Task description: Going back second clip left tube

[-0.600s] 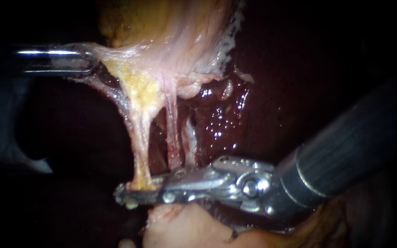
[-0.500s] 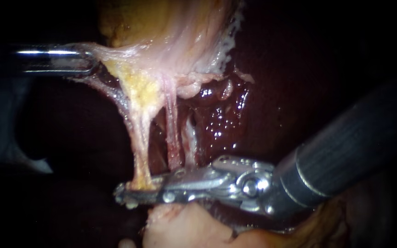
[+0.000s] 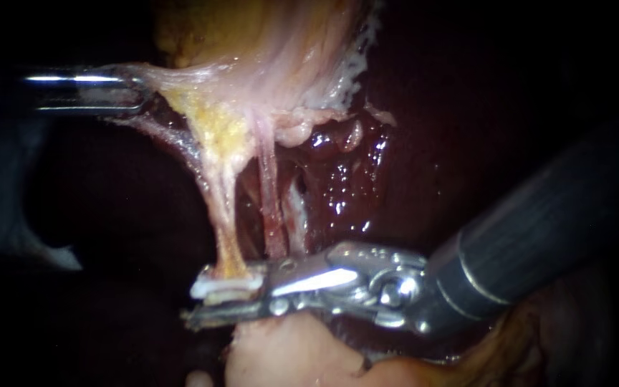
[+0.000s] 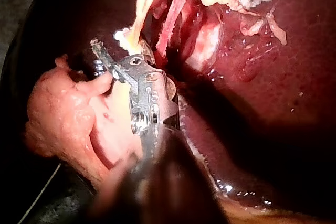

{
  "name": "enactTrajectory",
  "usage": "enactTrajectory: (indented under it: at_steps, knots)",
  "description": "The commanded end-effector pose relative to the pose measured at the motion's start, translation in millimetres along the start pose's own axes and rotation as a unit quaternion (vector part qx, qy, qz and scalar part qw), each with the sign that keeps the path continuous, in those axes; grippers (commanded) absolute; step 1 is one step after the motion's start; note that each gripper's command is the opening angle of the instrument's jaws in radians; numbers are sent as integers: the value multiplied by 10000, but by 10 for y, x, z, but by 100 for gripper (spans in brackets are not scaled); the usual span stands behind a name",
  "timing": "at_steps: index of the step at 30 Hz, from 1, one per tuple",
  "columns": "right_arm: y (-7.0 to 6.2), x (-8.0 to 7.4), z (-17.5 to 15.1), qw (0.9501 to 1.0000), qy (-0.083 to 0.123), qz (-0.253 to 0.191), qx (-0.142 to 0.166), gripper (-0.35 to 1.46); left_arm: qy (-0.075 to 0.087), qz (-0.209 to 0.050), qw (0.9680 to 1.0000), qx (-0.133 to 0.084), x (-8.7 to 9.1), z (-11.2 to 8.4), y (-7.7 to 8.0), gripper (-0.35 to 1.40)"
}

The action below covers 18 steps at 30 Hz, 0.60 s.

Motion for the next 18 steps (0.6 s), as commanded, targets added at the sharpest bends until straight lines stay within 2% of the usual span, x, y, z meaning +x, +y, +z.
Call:
enactTrajectory:
  at_steps: [1,6,13,18]
  knots:
    - [2,0,-1,10000,-31,-68,-57,50,-1,2,10000,0,0,0,0,-35]
    - [10,-4,-12,9980,-294,-485,-267,50,-1,4,10000,-1,0,1,-1,-35]
    - [17,-8,-34,9944,-322,-935,-371,50,-1,4,10000,-1,-1,0,-1,-35]
    - [13,-6,-64,9871,-366,-1524,-339,50,-2,5,10000,-4,-1,-1,-1,-35]
